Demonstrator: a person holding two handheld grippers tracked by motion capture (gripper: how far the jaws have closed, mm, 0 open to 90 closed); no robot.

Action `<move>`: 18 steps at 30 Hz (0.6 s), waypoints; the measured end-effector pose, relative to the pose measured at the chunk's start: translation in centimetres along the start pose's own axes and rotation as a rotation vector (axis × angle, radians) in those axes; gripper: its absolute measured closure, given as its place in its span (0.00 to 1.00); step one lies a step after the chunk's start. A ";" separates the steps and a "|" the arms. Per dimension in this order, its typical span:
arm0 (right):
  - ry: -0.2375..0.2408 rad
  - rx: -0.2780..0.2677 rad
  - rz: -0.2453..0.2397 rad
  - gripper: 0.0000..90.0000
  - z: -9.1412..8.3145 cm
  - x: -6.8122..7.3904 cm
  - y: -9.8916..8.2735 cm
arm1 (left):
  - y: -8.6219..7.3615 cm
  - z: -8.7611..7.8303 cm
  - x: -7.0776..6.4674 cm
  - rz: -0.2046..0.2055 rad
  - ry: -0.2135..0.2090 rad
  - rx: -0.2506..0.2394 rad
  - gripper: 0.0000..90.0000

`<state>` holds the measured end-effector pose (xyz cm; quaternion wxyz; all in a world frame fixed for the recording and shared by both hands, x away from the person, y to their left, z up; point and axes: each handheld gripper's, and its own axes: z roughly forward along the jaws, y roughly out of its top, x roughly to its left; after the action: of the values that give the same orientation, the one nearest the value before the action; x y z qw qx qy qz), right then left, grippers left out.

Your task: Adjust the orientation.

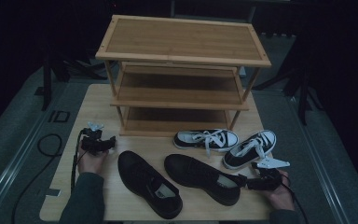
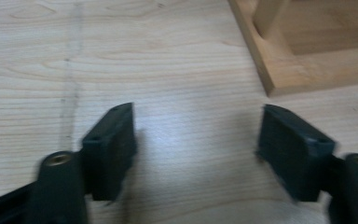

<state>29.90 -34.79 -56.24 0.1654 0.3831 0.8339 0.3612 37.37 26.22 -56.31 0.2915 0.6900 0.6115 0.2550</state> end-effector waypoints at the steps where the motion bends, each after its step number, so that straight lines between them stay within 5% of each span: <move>1: 0.000 0.000 0.000 0.22 0.0 0.0 0.0 | 0.0 0.0 0.0 0.000 0.000 0.001 0.36; 18: 0.001 0.001 -0.001 0.22 0.0 0.0 0.0 | 0.3 -1.6 1.0 0.001 -0.038 0.065 0.62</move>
<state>29.89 -34.78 -56.23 0.1649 0.3829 0.8343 0.3608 36.53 27.30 -55.02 0.2805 0.7042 0.6133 0.2221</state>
